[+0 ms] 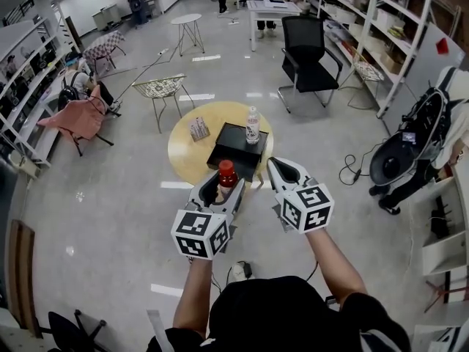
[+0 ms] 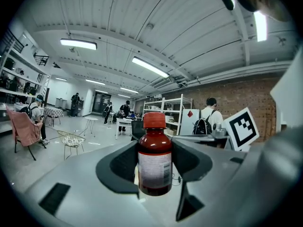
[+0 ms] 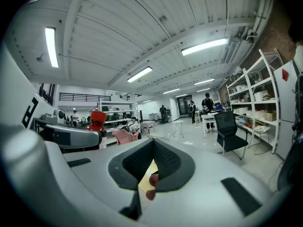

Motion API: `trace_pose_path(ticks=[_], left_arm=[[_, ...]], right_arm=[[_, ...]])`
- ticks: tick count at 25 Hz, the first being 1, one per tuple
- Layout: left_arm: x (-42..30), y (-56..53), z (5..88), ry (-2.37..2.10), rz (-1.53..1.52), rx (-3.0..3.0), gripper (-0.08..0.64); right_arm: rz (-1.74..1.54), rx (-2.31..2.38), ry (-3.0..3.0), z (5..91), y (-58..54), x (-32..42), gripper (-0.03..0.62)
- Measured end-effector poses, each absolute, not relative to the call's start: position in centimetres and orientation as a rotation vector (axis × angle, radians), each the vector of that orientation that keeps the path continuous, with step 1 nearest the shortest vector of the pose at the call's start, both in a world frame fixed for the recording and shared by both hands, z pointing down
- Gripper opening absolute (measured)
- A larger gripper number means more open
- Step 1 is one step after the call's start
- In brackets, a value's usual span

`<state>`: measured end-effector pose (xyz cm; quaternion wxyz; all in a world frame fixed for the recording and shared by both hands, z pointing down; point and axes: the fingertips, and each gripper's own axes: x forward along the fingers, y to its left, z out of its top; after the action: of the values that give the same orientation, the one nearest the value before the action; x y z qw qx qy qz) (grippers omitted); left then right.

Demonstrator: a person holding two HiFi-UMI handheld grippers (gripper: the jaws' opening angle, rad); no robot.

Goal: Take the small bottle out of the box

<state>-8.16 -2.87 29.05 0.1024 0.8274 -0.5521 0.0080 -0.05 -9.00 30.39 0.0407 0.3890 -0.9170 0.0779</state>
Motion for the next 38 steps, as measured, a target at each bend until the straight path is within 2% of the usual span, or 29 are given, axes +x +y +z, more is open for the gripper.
trace_pose_path(ticks=[15,38], left_arm=[[-2.7,3.3,28.2,-1.721,0.022,2.426,0.227],[1.2,9.8,28.0,-1.783,-0.065,2.410,0.227]], right_arm=[[0.242,1.125,-2.854,29.8,-3.1,5.3,0.002],[0.168,1.079,-2.879,30.0,3.8,9.3,0.002]])
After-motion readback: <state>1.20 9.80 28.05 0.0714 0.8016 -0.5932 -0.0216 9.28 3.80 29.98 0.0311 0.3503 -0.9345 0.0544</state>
